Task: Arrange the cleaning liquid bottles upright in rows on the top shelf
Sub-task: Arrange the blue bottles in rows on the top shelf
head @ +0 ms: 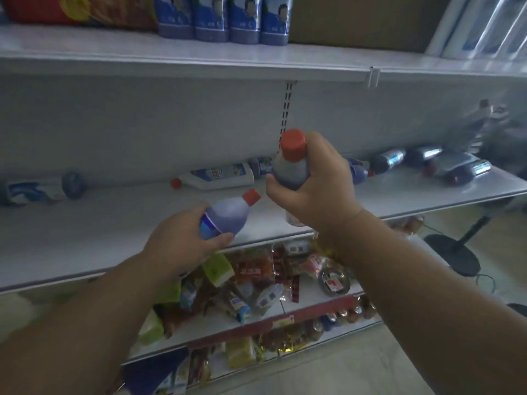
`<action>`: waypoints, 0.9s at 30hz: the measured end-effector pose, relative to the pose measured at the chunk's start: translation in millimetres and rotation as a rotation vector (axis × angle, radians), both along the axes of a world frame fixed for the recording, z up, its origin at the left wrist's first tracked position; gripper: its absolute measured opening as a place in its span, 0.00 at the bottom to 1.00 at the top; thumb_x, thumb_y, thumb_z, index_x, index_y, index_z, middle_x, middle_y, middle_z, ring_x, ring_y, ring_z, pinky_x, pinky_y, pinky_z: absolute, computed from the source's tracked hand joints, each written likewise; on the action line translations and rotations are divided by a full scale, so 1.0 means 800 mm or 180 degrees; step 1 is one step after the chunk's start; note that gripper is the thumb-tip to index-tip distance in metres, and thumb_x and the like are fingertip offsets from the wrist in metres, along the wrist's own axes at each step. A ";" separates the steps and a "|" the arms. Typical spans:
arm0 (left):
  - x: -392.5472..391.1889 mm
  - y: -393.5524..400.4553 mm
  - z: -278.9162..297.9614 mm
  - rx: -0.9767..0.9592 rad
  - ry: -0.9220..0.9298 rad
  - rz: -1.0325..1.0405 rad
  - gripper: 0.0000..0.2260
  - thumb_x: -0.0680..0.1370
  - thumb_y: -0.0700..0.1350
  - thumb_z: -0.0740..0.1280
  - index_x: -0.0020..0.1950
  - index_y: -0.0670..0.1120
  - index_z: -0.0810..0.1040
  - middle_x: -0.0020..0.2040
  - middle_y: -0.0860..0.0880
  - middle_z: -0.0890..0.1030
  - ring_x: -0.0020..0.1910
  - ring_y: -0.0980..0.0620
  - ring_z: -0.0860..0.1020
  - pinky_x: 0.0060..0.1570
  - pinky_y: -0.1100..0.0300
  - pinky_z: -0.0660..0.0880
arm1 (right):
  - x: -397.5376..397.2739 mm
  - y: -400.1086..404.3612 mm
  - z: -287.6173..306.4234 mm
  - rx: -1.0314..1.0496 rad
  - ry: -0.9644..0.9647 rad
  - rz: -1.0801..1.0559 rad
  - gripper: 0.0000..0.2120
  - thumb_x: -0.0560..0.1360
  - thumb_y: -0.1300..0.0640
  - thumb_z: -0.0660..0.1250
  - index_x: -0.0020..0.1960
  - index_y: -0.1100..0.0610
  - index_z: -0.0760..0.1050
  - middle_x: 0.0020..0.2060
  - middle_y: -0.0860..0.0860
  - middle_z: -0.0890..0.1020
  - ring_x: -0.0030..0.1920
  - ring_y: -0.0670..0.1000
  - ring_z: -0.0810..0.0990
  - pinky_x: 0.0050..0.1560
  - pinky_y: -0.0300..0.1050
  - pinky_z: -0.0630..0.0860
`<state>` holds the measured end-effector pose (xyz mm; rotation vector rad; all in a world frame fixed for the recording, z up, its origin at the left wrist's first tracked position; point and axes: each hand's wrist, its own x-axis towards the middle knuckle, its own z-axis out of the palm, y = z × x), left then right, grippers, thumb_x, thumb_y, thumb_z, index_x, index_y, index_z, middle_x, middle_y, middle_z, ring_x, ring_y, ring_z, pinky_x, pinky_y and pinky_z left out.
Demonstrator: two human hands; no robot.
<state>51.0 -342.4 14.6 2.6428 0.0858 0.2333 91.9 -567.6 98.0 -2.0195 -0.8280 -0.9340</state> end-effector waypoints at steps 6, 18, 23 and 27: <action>-0.051 -0.034 0.030 -0.1583 -0.0241 0.0354 0.16 0.74 0.61 0.71 0.56 0.55 0.74 0.46 0.53 0.80 0.42 0.58 0.77 0.39 0.59 0.74 | -0.042 -0.011 0.068 0.0537 0.0790 0.0584 0.13 0.70 0.58 0.76 0.48 0.56 0.73 0.36 0.48 0.78 0.34 0.41 0.76 0.38 0.29 0.72; -0.115 -0.126 0.174 -0.3986 -0.0667 0.0115 0.37 0.61 0.69 0.76 0.55 0.39 0.80 0.45 0.39 0.85 0.39 0.42 0.83 0.43 0.50 0.80 | -0.064 -0.053 0.194 0.1005 0.1938 0.1742 0.05 0.71 0.59 0.71 0.46 0.53 0.77 0.33 0.45 0.81 0.37 0.45 0.81 0.39 0.45 0.78; -0.115 -0.112 0.249 -0.3609 -0.1318 -0.0034 0.32 0.63 0.64 0.70 0.55 0.40 0.79 0.45 0.38 0.85 0.40 0.42 0.83 0.41 0.51 0.82 | -0.066 -0.026 0.254 0.1135 0.1560 0.2052 0.02 0.71 0.56 0.69 0.40 0.51 0.77 0.29 0.44 0.80 0.32 0.44 0.79 0.35 0.43 0.75; -0.095 -0.088 0.285 -0.3297 -0.1512 0.0010 0.32 0.62 0.66 0.70 0.56 0.43 0.78 0.44 0.42 0.86 0.41 0.43 0.84 0.41 0.51 0.82 | -0.050 -0.001 0.286 0.1136 0.1272 0.1909 0.06 0.75 0.57 0.67 0.39 0.50 0.77 0.28 0.43 0.79 0.32 0.45 0.79 0.36 0.45 0.76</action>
